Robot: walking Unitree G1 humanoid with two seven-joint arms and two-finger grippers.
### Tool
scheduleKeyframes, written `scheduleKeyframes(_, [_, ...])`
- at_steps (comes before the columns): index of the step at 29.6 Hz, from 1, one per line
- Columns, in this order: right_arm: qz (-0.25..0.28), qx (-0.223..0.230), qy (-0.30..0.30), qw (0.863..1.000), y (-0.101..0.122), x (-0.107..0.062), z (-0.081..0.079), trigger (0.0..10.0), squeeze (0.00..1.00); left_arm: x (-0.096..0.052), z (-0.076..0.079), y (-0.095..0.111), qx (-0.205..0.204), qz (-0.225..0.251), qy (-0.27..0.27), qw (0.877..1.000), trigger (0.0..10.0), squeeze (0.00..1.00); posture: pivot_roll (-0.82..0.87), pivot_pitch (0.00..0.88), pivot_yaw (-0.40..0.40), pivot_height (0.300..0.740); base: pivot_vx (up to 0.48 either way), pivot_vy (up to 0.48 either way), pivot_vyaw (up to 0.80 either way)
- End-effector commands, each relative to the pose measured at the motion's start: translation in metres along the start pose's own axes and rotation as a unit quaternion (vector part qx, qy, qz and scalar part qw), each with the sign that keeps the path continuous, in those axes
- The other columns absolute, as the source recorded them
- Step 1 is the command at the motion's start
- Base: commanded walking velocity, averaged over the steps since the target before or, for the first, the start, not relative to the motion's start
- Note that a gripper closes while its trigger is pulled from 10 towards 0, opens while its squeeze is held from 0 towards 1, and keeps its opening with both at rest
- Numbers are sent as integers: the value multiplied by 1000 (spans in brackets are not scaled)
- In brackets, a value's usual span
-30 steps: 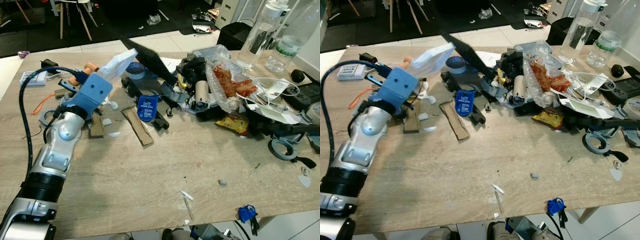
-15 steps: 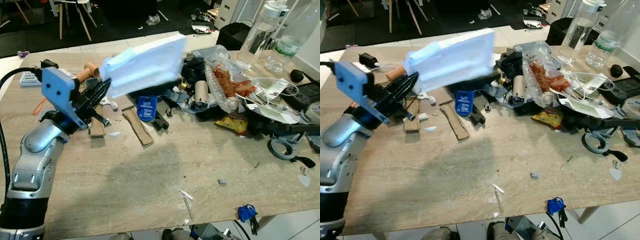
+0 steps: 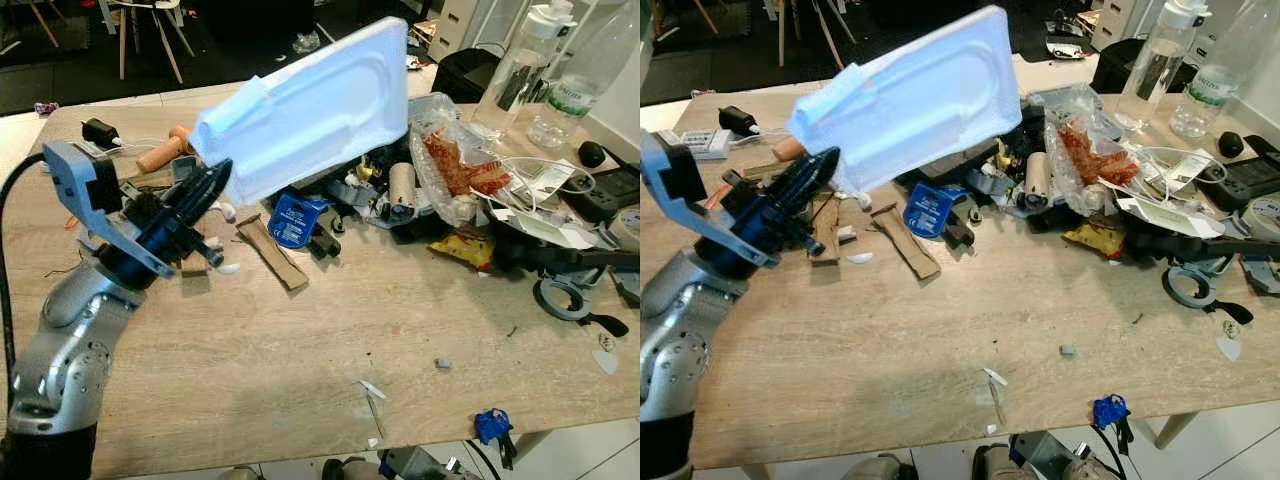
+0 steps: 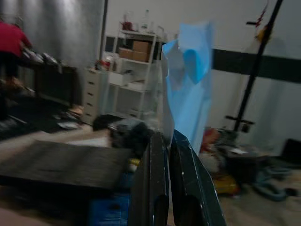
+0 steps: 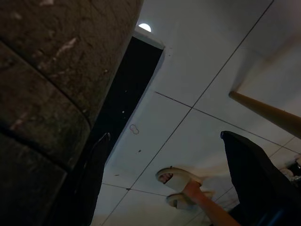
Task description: Picking trash to rubbish bin
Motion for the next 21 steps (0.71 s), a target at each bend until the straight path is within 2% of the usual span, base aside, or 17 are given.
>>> scheduleKeyframes(1, [22,1,20,1000,11,1,-13,10000,0,2,9,-7,-17,-10,-12,1000,10000,0,75,139,-24,740,-322,0,0])
scheduleKeyframes(4, [22,-2,21,1000,12,1,-12,10000,0,6,19,-15,-44,-12,-22,999,10000,0,75,139,-24,740,-335,0,0])
scheduleKeyframes(12, [23,-5,21,1000,13,1,-13,10000,0,11,25,-24,-50,-26,-31,998,10000,0,77,131,-25,740,-350,0,0])
scheduleKeyframes(21, [23,-8,21,999,13,1,-13,10000,0,13,28,-25,-49,-30,-36,998,10000,0,78,125,-22,740,-366,0,0])
Point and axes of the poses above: a point about 5 cm out from each wrist's last joint towards the gripper, its own x axis pointing out of the wrist towards the gripper, its own y axis along the axis of the wrist's last joint, z = x × y, the point moved 5 cm from there along x, pointing out of the wrist towards the gripper, and after that the axes turned 7 degrees about -x, right-handed, at the moved point
